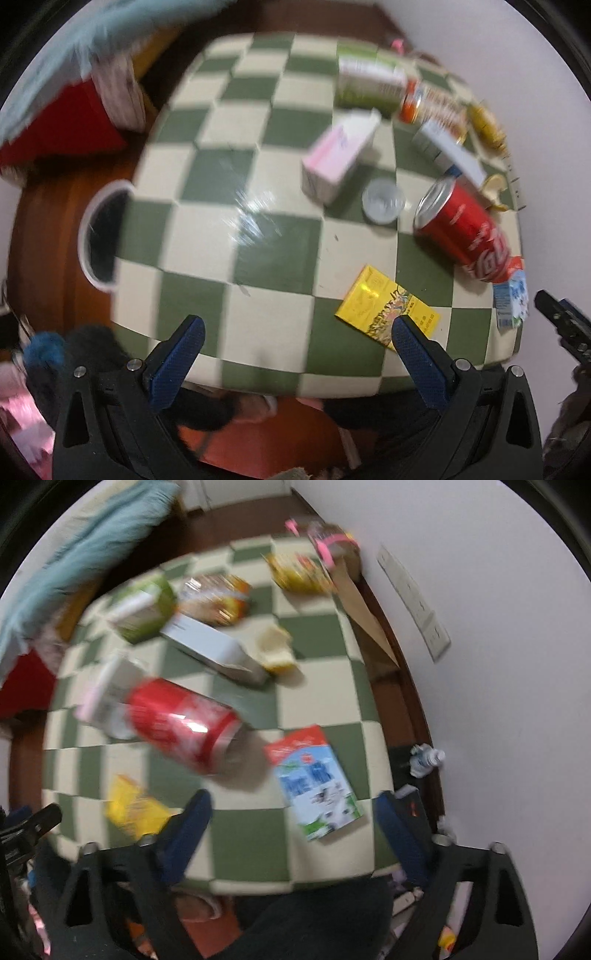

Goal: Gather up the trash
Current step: 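Grasp the yellow cigarette pack with the left gripper while the right gripper grasps the DHA Pure Milk carton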

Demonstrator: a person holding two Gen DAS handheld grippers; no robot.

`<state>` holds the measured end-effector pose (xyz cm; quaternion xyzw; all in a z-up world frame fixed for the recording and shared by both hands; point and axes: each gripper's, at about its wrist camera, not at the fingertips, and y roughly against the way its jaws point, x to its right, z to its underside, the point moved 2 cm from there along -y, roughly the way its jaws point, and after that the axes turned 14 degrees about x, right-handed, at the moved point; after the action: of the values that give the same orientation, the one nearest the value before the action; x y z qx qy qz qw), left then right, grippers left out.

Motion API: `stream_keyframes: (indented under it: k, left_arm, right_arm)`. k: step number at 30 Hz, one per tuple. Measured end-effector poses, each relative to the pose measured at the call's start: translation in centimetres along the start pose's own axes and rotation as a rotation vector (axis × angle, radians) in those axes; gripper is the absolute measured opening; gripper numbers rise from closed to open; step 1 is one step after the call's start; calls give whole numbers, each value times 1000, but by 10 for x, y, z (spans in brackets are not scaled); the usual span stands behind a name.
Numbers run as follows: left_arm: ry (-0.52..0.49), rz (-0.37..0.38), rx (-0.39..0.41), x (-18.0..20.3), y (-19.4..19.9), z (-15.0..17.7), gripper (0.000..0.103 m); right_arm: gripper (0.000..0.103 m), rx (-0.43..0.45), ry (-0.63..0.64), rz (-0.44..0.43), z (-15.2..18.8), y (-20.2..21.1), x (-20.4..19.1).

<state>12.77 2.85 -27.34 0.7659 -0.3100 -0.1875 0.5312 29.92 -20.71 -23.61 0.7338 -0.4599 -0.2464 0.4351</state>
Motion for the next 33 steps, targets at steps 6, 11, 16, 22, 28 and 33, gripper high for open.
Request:
stream_keyframes:
  k: [6,11,16,22,28,33]
  left_arm:
    - [193,110,-175,22,-45,15,98]
    - [351,157,-226,39,-60,12,90]
    - [379,69,-224,53,-58,7,81]
    - [273,-14,-175,74,-37,9,66]
    - [-39,16,-124,100,-15,11,65]
    - [-333,-46,-59,96,1,-7,64]
  right_arm:
    - [81,-63,-24,24,13,-49,11]
    - [81,-72,-50,9,19,-66,14]
    - [68,-71,-74,-4,24,-70,16]
    - [67,-88,-91,-25,37,-72,24]
    - [67,-130,-142,-76,53,-59,32]
    - [74,-182,-166,-133,59,-43,20]
